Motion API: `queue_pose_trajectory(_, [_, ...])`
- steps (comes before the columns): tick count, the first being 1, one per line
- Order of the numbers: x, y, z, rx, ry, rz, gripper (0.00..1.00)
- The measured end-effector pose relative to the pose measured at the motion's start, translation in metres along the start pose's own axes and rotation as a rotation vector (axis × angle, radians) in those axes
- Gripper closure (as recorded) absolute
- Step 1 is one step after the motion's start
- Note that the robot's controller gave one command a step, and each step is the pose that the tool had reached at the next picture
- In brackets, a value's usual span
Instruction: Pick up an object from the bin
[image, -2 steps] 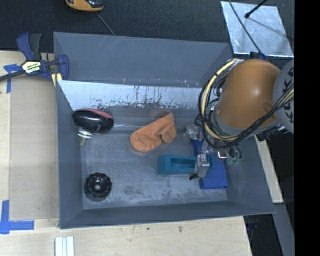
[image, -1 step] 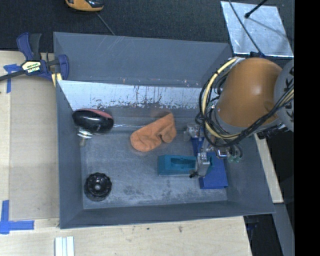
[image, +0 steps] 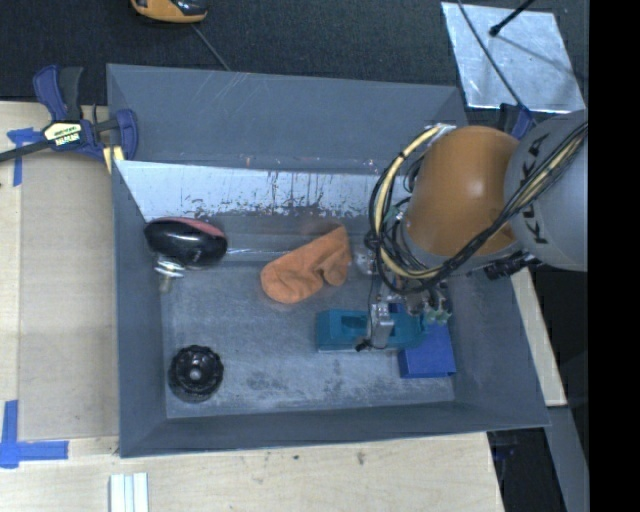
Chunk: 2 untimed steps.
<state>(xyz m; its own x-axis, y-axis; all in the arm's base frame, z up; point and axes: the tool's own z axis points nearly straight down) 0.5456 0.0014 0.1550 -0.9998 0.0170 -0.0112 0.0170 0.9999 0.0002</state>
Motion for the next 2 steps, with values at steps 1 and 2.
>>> queue_pose_trajectory(1, [-0.004, 0.002, 0.014, 0.0, 0.003, 0.0, 0.0])
queue_pose_trajectory(2, [0.01, 0.01, -0.003, -0.001, 0.014, -0.214, 0.0])
